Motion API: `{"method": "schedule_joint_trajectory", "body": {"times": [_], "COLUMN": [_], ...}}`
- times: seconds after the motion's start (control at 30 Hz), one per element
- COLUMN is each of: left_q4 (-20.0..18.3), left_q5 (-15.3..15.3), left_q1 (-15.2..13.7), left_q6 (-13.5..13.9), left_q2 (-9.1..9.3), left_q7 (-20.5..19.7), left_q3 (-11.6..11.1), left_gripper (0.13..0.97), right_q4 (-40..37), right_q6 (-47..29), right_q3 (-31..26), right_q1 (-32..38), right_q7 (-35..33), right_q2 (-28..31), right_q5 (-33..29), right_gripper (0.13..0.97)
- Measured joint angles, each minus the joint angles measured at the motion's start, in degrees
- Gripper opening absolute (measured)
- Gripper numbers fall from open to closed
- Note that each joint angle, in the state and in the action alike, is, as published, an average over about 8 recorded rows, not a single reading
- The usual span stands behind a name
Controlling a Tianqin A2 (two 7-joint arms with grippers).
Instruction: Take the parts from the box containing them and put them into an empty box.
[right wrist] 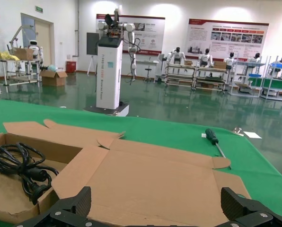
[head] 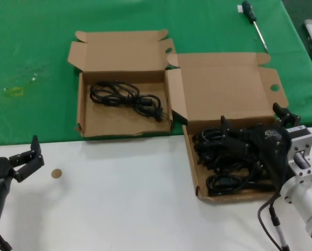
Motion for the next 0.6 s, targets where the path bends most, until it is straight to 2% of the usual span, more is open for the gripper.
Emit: {"method": "schedule_joint_trajectory", "body": {"times": [0.6], "left_q4": [0.00], "left_q5": [0.00], "left_q1": [0.00], "left_q6": [0.00], "left_q2": [0.00], "left_q7": [0.00], "left_q3": [0.00], "left_gripper": [0.966], "right_q4": [0.00], "right_q6": [0.00], "right_q3": [0.00], "right_q1": [0.00], "right_q7": [0.00], "right_q2": [0.00], "right_q5": [0.00], "right_gripper": [0.966]}}
